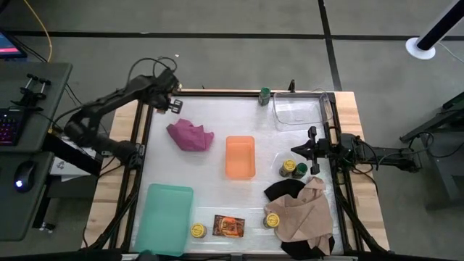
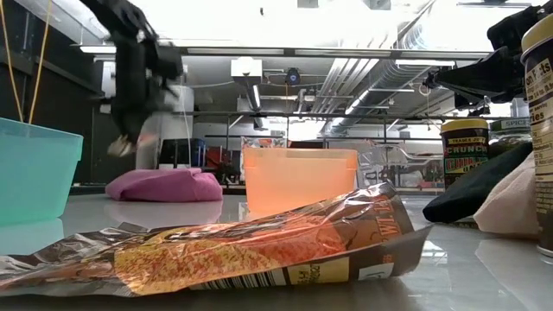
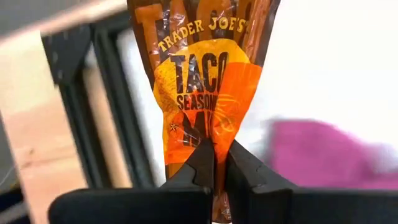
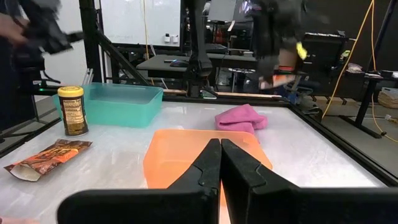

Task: Sort spices by type
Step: Put the top orange seasoning sachet into the orange bin

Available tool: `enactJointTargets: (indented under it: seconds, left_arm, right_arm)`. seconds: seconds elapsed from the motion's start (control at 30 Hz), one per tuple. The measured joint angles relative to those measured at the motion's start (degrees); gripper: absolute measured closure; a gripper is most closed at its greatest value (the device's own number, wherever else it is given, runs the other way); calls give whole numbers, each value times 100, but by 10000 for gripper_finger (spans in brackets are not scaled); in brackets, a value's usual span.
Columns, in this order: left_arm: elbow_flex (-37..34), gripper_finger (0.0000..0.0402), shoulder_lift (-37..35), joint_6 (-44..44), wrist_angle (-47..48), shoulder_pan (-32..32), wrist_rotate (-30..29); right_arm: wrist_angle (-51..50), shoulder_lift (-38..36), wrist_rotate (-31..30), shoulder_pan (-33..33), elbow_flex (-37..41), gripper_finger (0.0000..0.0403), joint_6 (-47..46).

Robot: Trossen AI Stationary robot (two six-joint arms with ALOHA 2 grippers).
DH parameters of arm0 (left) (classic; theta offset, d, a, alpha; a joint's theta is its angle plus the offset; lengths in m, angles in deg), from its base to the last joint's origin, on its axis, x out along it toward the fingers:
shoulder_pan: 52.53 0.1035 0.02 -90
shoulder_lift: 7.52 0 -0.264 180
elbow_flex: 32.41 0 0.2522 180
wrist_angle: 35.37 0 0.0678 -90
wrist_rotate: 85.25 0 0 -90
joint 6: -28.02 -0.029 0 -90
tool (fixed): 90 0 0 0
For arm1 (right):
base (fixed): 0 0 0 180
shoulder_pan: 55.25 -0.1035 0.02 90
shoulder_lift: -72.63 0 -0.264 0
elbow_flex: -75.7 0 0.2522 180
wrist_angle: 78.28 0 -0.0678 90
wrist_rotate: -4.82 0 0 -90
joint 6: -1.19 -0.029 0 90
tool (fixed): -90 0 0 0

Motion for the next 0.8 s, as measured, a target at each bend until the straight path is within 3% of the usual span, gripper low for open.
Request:
enactJointTargets:
  seconds: [0.13, 0.3, 0.47, 0.57, 0.8]
  left_arm:
    - [213, 401, -671, 55, -23, -682, 485]
    - [296, 401, -1037, -591, -514, -2223, 1235]
    - [296, 401, -611, -1222, -1485, -3518, 948]
    - [441, 401, -3, -363, -1942, -3658, 803]
    - [1224, 401, 1475, 1868, -2520, -3835, 1783]
  right_arm:
    - [-1, 0, 0, 1, 2, 402, -1]
    - [1, 0, 0, -1, 2, 402, 0]
    - [1, 0, 0, -1, 2, 402, -1]
    - [1, 0, 0, 0, 0, 402, -1]
    - [1, 0, 0, -1, 0, 402, -1]
